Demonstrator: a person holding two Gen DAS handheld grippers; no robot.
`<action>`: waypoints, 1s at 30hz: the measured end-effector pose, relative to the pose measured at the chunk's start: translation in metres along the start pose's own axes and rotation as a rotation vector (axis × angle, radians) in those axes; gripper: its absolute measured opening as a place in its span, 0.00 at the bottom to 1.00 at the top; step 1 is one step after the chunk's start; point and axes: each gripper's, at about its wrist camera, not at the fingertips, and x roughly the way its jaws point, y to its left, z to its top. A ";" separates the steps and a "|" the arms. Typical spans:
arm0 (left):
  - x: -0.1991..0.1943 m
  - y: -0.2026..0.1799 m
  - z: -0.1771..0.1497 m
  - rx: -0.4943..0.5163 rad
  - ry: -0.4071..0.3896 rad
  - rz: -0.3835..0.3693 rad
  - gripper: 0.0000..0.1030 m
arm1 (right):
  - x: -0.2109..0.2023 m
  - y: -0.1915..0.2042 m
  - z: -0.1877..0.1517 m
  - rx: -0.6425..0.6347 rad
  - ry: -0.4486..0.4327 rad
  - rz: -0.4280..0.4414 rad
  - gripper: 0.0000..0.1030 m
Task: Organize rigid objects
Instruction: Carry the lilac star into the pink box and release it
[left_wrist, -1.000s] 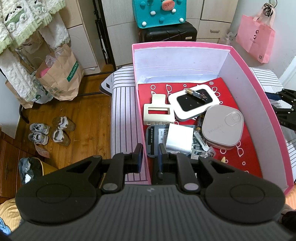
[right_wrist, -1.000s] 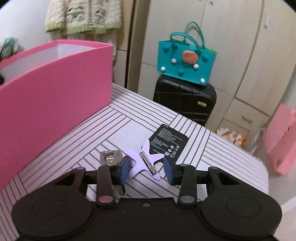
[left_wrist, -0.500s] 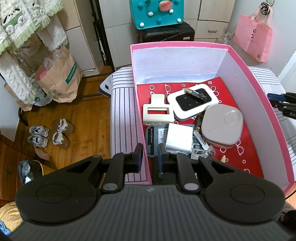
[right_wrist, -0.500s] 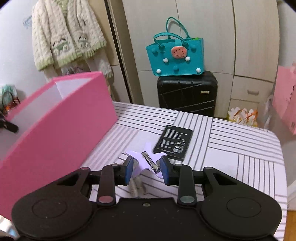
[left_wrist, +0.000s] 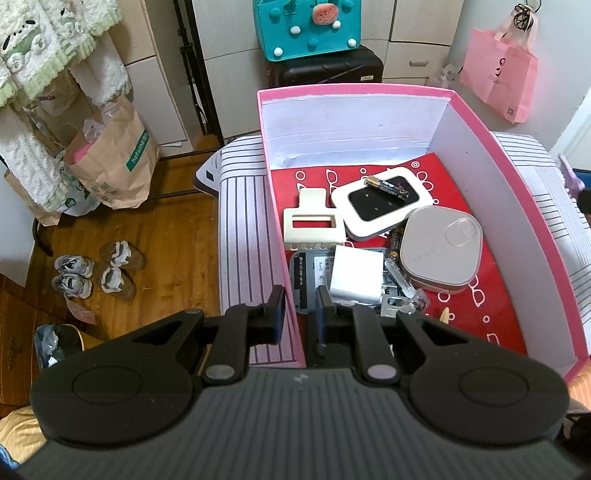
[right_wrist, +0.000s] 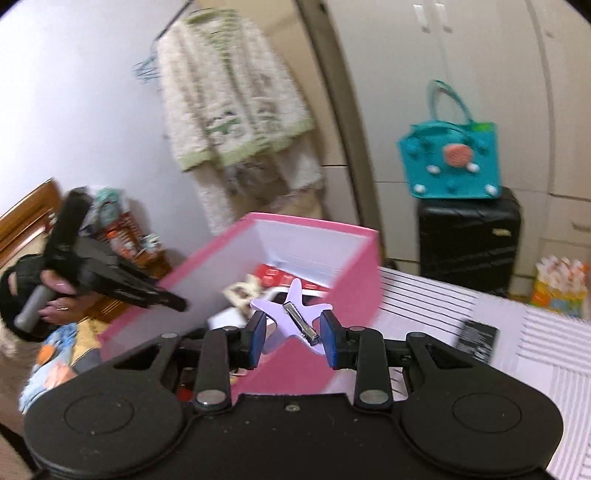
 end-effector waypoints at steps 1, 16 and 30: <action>0.000 0.000 0.000 0.000 -0.001 -0.002 0.14 | 0.004 0.007 0.003 -0.017 0.008 0.015 0.35; 0.000 0.003 -0.002 0.002 -0.006 -0.018 0.14 | 0.096 0.056 0.009 -0.327 0.259 -0.043 0.35; 0.000 0.006 -0.001 -0.007 -0.005 -0.029 0.14 | 0.067 0.050 0.014 -0.292 0.148 -0.097 0.43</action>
